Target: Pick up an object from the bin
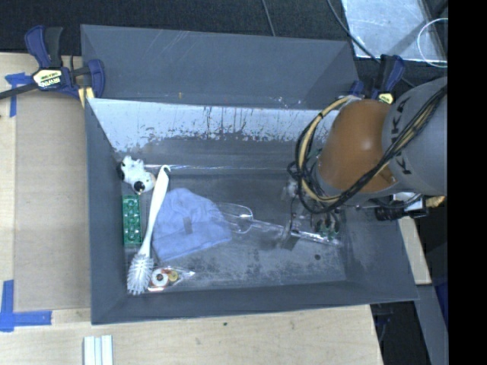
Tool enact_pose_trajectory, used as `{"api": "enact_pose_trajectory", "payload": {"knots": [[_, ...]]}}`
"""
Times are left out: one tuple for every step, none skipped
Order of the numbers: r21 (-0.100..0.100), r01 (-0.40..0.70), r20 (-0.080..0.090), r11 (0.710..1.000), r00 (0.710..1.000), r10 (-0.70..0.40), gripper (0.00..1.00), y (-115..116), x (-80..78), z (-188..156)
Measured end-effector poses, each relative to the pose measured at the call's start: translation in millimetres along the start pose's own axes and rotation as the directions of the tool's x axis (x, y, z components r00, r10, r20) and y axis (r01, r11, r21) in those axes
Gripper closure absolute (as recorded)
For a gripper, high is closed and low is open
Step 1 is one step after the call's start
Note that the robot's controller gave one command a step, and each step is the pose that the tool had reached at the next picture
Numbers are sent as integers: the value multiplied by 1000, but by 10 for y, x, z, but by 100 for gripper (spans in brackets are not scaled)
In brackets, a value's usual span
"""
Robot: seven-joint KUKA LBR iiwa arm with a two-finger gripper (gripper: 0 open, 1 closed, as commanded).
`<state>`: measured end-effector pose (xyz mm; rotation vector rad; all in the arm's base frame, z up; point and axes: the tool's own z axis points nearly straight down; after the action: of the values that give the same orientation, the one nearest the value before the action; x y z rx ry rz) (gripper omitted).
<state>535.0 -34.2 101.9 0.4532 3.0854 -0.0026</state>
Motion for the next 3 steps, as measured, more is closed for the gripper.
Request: {"api": "enact_pose_trajectory", "payload": {"knots": [[-1,57,3,998,998,-57,0,240,-233,145],[2,-209,0,978,978,209,0,263,-192,312],[-2,-78,6,997,997,78,0,283,-308,311]]}}
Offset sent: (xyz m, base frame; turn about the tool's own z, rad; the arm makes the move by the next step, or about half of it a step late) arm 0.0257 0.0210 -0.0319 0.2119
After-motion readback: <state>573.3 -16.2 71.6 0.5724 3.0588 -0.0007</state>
